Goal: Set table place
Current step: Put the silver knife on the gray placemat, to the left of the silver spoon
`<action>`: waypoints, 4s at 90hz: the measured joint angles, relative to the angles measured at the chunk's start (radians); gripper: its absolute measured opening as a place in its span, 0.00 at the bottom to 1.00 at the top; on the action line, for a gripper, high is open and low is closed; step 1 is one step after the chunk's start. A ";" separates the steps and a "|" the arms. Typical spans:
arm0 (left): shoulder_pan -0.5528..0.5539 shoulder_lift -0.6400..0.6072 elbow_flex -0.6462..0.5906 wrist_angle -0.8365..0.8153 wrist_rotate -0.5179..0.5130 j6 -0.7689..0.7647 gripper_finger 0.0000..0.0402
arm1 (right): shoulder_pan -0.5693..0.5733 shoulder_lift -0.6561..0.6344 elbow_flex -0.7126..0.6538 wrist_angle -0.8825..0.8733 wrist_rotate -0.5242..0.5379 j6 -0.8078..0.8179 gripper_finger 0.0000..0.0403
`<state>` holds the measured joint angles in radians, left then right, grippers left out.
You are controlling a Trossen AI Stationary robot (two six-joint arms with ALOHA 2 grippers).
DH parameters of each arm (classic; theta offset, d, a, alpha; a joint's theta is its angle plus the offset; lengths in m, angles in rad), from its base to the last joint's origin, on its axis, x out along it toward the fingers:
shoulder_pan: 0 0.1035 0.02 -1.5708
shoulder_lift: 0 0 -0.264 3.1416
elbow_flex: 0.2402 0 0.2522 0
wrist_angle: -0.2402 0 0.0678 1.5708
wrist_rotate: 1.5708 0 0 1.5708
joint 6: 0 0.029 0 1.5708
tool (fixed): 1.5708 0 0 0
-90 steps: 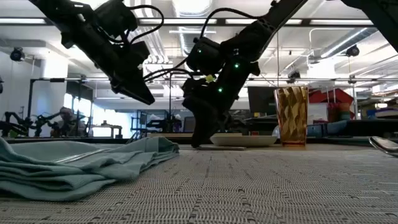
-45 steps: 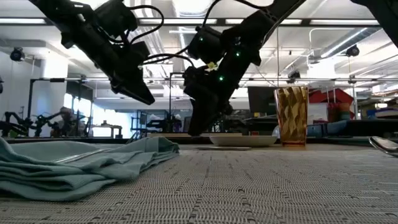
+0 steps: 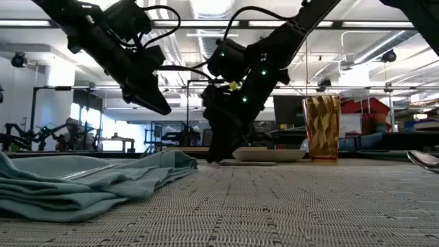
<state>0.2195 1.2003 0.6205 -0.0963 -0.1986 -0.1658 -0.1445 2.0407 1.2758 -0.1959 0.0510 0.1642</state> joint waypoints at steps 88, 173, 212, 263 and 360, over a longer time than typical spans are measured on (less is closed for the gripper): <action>-0.002 0.005 0.000 0.008 0.000 0.000 0.28 | 0.012 0.079 -0.024 0.080 0.159 -0.052 0.12; -0.003 0.005 0.000 0.009 0.011 -0.002 0.28 | 0.014 0.014 0.006 0.029 0.114 -0.024 0.00; -0.002 0.093 0.002 0.110 0.075 0.035 0.28 | 0.003 -0.134 -0.028 -0.076 0.089 0.009 0.00; 0.062 0.546 0.309 0.019 0.086 0.236 0.28 | 0.049 -0.144 -0.176 -0.078 0.023 0.185 0.00; 0.063 0.510 0.323 -0.209 0.240 0.124 0.28 | 0.023 -0.140 -0.185 0.068 0.171 0.054 0.00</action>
<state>0.2825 1.7107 0.9436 -0.3055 0.0417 -0.0413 -0.1215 1.9007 1.0908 -0.1277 0.2225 0.2181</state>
